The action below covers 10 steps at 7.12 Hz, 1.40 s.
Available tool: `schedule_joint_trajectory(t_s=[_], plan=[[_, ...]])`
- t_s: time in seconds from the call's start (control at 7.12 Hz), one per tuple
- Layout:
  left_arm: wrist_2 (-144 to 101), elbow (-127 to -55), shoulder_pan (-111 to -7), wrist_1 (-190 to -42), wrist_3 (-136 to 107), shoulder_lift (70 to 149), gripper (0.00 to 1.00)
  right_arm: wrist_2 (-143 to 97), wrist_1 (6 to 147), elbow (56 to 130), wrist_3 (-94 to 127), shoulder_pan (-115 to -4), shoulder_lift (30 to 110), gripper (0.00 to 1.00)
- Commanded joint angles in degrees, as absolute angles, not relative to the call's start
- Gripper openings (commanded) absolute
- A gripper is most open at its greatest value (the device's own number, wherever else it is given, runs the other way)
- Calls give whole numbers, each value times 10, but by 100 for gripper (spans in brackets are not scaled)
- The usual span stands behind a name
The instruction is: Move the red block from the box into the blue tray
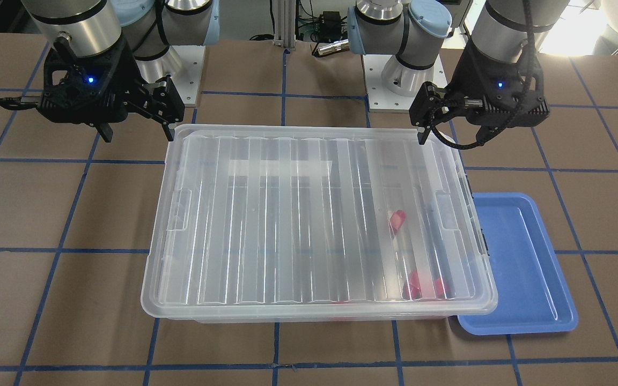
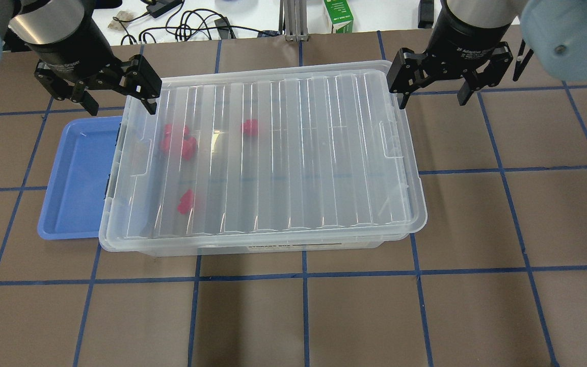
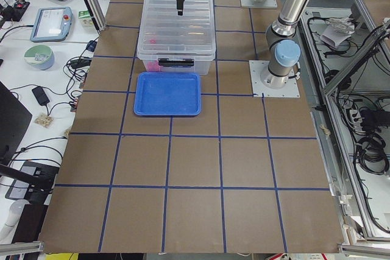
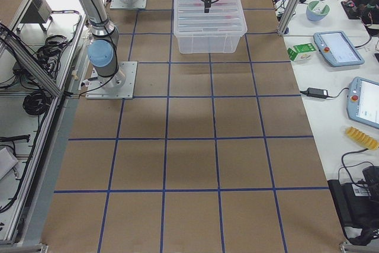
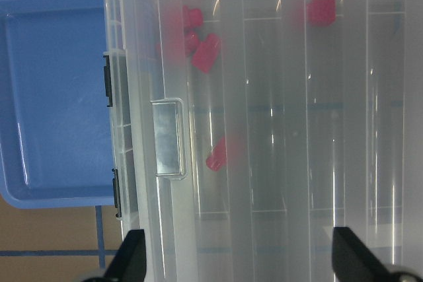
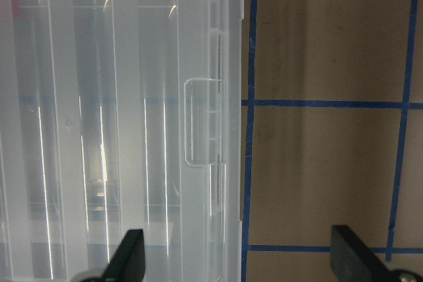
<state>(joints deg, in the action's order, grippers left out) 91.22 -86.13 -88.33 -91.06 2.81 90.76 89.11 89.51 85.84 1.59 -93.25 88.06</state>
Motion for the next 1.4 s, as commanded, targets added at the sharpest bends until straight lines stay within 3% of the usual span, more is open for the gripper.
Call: schedule_joint_trajectory(t_s=[0.0, 0.56, 0.84, 1.26], plan=[[912, -861, -883, -911, 28, 907, 100, 891, 896, 859, 16, -933, 880, 100], [913, -861, -883, -911, 28, 906, 100, 884, 910, 867, 17, -927, 865, 100], [913, -861, -883, -911, 28, 907, 100, 893, 987, 898, 15, -929, 789, 99], [913, -862, -883, -911, 28, 905, 100, 896, 1088, 956, 4, -917, 769, 100]])
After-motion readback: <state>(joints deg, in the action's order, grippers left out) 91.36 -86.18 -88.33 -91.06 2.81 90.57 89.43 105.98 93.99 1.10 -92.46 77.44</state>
